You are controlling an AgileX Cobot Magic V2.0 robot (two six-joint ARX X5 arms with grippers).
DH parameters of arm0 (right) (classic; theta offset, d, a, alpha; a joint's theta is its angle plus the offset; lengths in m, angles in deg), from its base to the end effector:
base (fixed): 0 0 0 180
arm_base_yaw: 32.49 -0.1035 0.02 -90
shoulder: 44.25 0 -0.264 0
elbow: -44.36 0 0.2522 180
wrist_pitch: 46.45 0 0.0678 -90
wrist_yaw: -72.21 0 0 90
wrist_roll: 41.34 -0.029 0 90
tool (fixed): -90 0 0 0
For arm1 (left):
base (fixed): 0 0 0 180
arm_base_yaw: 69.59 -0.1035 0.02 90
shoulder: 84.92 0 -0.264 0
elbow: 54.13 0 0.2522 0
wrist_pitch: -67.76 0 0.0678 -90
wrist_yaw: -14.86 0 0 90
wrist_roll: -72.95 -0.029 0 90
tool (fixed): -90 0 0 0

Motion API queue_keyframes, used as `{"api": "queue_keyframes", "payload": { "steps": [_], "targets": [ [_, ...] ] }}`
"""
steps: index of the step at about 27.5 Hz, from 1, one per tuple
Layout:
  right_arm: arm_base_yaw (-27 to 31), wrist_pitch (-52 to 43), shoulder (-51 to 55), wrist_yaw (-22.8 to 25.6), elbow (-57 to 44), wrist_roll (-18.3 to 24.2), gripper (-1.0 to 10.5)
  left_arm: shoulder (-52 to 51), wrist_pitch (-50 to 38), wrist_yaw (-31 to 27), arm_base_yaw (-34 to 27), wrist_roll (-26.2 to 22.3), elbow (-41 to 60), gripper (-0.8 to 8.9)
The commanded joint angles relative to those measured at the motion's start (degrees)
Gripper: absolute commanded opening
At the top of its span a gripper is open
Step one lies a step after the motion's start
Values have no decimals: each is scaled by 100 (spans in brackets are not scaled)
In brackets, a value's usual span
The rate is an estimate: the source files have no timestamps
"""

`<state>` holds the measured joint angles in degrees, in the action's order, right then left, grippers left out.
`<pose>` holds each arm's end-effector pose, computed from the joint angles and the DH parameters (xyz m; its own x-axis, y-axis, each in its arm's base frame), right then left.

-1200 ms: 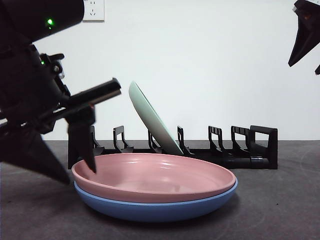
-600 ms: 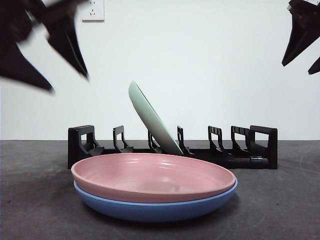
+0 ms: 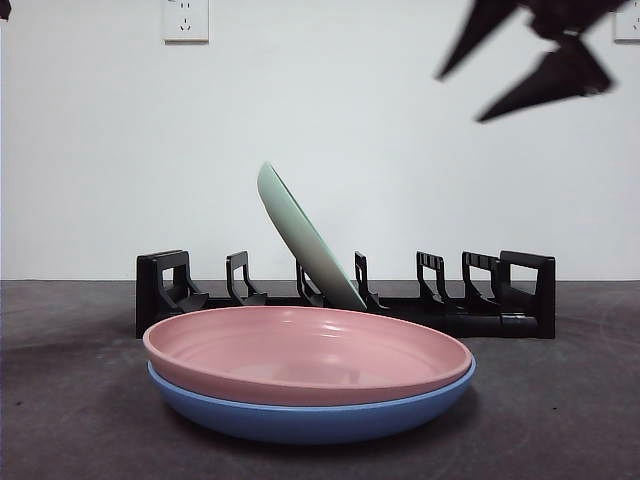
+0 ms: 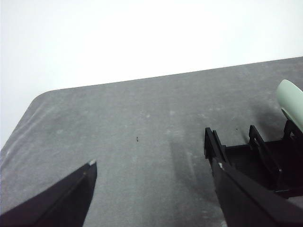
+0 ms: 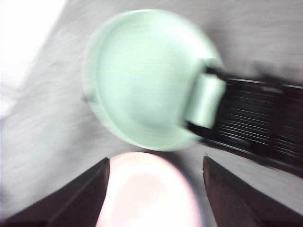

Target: Place the plate

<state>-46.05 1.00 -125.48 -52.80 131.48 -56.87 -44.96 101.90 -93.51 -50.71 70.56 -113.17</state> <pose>0.2869 0.0863 0.3296 0.4613 0.7014 -0.5434 -0.4144 0.7118 0.5671 0.1430 -0.0393 0.3307 0.9691 0.0016 -0.2466 0.0294 0.9921 0.1221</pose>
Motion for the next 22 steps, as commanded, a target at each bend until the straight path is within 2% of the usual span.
{"api": "queue_keyframes", "payload": {
  "steps": [1, 5, 11, 16, 22],
  "targets": [
    [-378, 428, -911, -164, 1294, -120, 297, -15, -55, -28, 11, -96, -98, 388],
    [-848, 1207, -2190, -166, 3003, -142, 294, -26, -55, -28, 11, -98, -98, 388],
    [-1207, 1585, -3373, -146, 4395, -275, 294, -24, -61, -28, 11, -96, -98, 388],
    [-1416, 1604, -3998, -66, 5023, -365, 294, -24, -63, -28, 11, -98, -98, 388],
    [-1550, 1604, -4352, 37, 5141, -398, 294, -24, -66, -28, 11, -96, -98, 388]
  ]
}}
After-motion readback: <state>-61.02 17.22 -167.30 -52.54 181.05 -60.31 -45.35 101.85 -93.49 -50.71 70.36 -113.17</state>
